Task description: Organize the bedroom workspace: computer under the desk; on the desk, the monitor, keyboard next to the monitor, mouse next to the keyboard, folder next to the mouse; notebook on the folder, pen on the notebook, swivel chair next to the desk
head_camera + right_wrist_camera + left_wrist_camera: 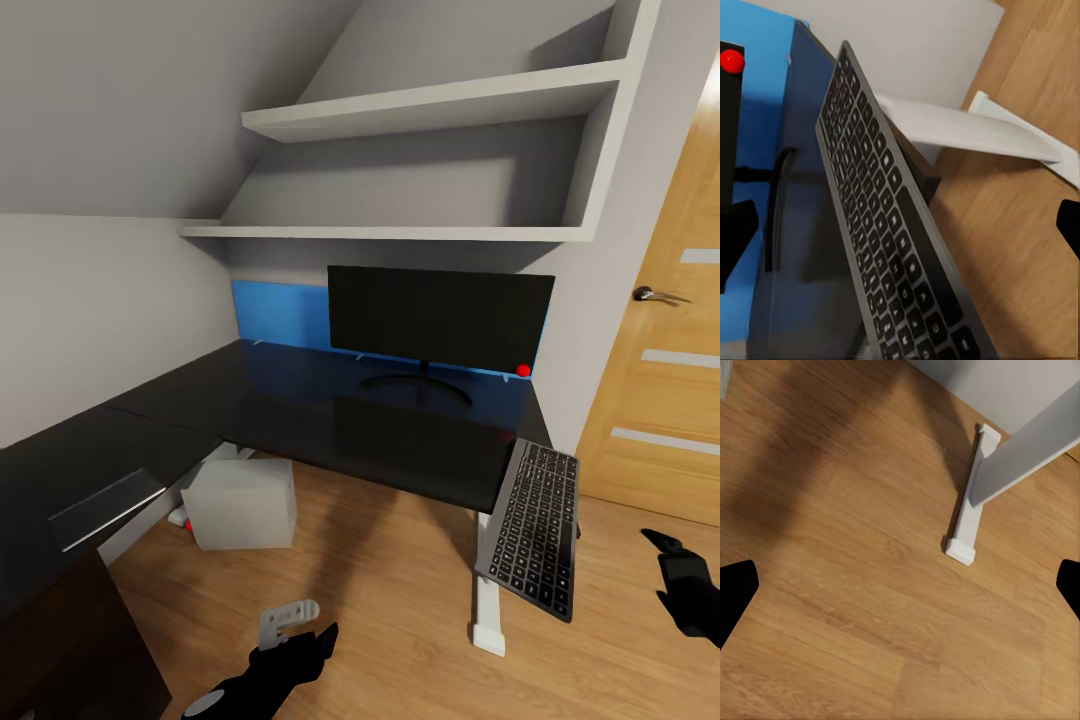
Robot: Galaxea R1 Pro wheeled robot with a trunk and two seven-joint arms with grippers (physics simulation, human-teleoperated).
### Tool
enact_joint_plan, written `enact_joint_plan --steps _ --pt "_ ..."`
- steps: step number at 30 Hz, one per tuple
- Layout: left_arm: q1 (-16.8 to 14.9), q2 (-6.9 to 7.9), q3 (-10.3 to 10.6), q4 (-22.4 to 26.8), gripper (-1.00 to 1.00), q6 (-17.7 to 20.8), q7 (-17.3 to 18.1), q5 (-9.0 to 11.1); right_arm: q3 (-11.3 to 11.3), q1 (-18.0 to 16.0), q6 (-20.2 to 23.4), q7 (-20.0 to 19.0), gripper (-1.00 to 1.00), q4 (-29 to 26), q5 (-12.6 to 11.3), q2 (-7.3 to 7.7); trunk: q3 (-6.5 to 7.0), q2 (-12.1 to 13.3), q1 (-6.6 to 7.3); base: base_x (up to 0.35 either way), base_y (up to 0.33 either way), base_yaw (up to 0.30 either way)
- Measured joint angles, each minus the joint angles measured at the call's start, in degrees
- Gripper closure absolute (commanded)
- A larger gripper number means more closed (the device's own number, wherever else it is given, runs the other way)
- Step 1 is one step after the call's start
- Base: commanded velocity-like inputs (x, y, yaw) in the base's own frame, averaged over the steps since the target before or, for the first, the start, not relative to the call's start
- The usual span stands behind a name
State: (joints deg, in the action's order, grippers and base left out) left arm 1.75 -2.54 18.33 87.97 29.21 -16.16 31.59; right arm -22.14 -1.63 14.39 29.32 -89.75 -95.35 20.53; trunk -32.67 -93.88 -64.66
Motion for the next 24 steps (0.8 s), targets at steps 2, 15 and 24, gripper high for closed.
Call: enact_joint_plan --steps 2,15,24 --pt "-0.01 0.00 0.00 0.00 -1.00 0.01 0.02 -0.01 -0.31 0.00 1.14 0.00 -1.00 -0.04 0.00 -0.03 0.00 0.00 0.00 0.000 0.000 0.000" --pt "-0.01 -0.07 0.26 -1.62 -1.00 0.08 -0.01 0.06 0.17 0.00 1.95 -2.35 -1.00 -0.13 -0.04 -0.13 0.00 0.00 0.00 0.000 -0.218 0.000" --pt "0.00 -0.20 0.40 -2.55 -1.00 0.01 -0.25 0.04 0.30 0.00 1.77 -2.48 -1.00 0.01 -0.03 -0.97 0.00 0.00 0.00 0.000 -0.347 0.002"
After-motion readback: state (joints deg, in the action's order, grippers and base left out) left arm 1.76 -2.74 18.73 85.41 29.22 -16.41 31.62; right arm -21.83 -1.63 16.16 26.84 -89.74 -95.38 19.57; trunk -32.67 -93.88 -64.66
